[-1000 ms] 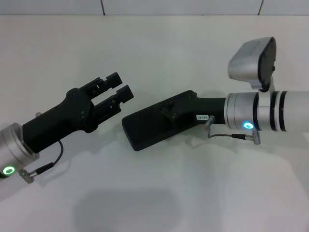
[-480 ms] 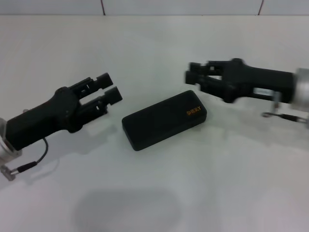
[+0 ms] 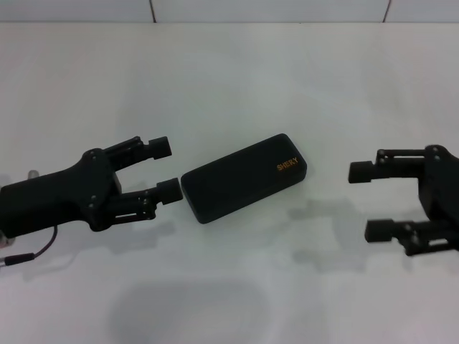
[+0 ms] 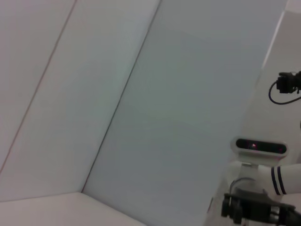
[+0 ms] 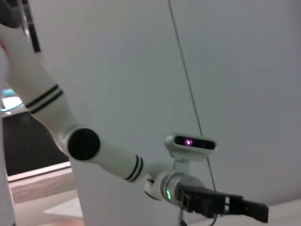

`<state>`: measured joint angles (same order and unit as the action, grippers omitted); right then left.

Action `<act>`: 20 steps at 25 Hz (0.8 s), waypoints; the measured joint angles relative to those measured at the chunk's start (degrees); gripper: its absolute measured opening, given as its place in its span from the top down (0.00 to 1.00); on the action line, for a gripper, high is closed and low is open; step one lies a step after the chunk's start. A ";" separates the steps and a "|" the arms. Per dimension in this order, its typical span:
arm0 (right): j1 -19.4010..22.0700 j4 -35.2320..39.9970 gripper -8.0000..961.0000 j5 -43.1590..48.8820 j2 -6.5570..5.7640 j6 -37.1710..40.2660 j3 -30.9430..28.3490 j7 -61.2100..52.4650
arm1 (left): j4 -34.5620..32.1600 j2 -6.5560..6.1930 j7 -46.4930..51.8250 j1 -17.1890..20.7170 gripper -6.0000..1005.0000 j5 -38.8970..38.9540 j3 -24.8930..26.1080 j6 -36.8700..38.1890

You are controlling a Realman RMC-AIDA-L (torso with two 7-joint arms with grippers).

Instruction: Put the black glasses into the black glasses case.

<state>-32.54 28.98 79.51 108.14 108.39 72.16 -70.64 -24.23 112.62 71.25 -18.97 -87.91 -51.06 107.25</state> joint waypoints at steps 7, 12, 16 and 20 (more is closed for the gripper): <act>1.04 0.60 0.23 1.09 1.06 0.21 -0.72 0.28 | -0.06 -0.02 -1.57 0.24 0.11 -0.26 0.00 0.55; 0.62 0.60 0.23 1.78 1.31 0.17 -0.43 0.31 | -0.09 0.03 -3.67 0.24 0.11 -1.47 -0.04 2.44; 0.50 0.62 0.24 1.97 1.56 0.22 -0.30 0.40 | -0.12 0.31 -6.73 0.19 0.11 -3.03 -0.10 4.42; 0.37 0.66 0.24 2.01 1.73 0.54 -0.23 0.50 | -0.12 0.50 -7.66 0.21 0.11 -4.18 -0.17 5.01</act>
<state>-32.17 29.64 81.53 109.87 108.94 71.93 -70.14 -24.35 113.12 63.58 -18.76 -92.09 -51.23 112.26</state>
